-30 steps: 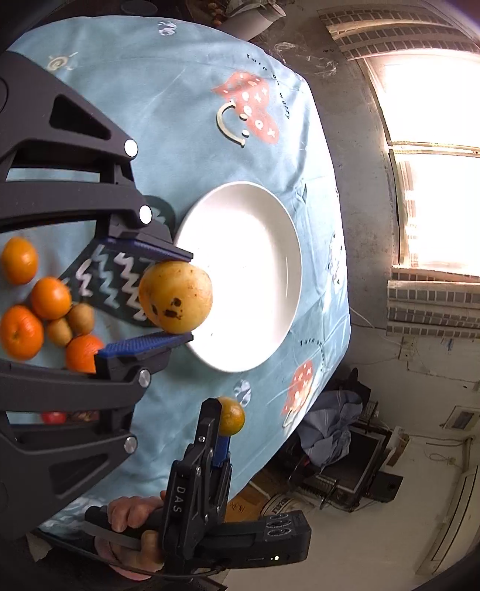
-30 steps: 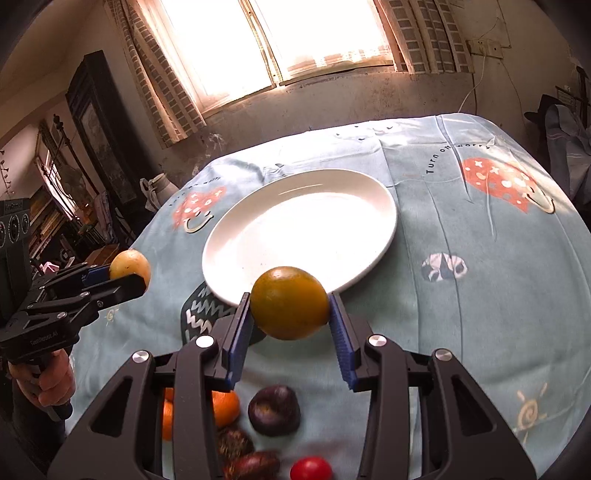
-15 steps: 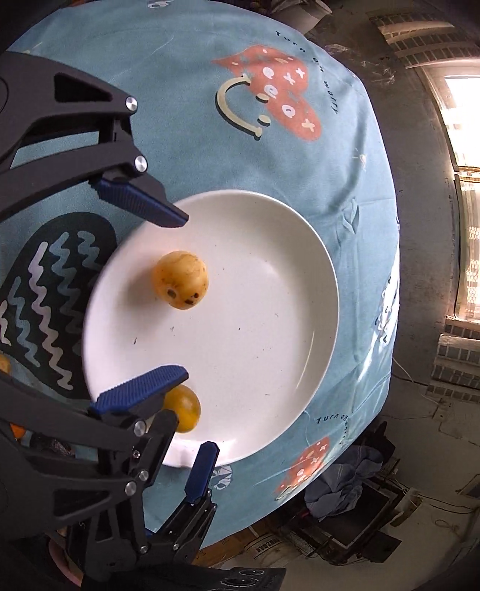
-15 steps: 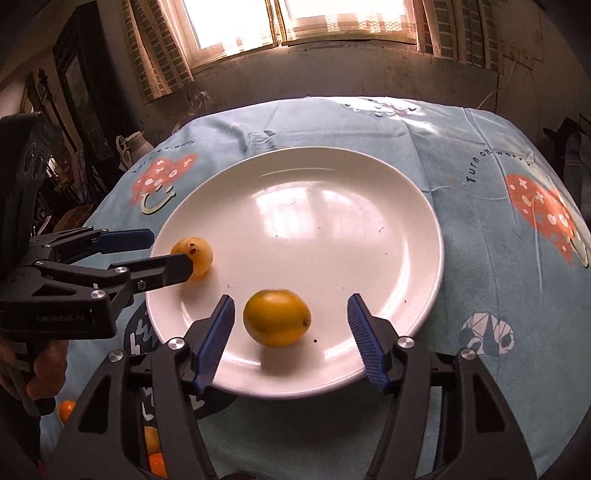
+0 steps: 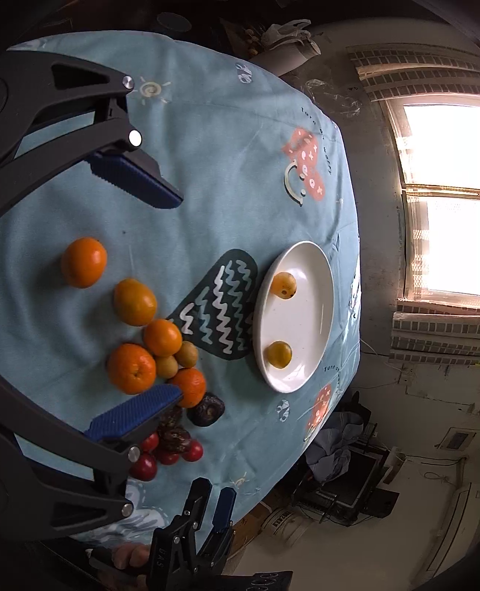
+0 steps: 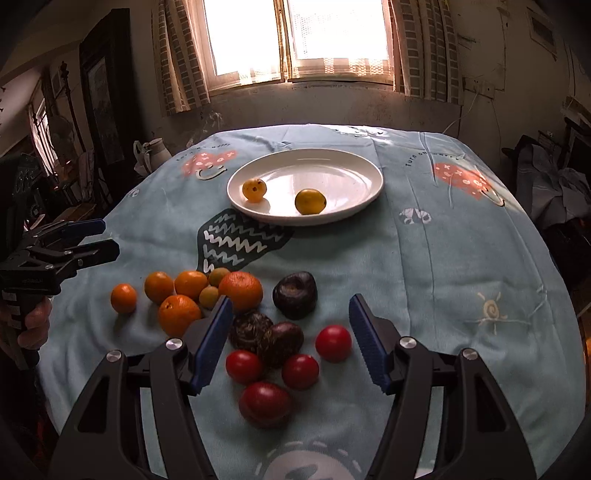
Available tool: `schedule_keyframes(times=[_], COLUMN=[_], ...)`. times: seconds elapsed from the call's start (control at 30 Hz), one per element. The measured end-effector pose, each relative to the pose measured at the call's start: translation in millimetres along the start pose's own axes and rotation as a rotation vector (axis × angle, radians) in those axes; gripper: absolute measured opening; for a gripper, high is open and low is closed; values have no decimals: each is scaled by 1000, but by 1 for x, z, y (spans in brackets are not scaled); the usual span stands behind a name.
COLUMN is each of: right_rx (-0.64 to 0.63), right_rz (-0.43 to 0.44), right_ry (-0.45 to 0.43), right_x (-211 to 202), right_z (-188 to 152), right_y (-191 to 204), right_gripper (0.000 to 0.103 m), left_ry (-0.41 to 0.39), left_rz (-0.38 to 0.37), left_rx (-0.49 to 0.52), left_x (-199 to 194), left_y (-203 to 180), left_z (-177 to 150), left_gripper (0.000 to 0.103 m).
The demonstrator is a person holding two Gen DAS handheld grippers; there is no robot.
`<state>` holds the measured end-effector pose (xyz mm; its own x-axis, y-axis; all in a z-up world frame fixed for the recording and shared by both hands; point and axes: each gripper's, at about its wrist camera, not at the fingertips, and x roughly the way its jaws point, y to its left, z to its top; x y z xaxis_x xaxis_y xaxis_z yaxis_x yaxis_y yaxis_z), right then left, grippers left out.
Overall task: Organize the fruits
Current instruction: 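Grasp an orange with the left tool while the right tool grasps a red apple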
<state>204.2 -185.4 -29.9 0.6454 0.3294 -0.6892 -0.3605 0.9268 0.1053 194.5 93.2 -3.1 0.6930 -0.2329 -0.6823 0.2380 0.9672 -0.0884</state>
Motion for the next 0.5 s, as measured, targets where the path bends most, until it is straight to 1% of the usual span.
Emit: schedule_keyframes(times=[0.1, 0.23, 0.37, 0.5], right_rx=[-1, -17, -16, 19], right_rz=[-18, -34, -52, -49], right_ry=[50, 120, 144, 184], right_x=[3, 19, 30, 41], right_z=[-29, -50, -54, -57], right_y=[10, 22, 25, 18], right_gripper=[66, 66, 65, 56], left_ry=[4, 24, 32, 49], left_rz=[4, -8, -4, 12], left_rx=[-1, -10, -24, -42], left_x=[-12, -18, -18, -8], left_y=[1, 4, 6, 11], left_z=[-36, -65, -74, -78], left_gripper=[98, 98, 98, 97])
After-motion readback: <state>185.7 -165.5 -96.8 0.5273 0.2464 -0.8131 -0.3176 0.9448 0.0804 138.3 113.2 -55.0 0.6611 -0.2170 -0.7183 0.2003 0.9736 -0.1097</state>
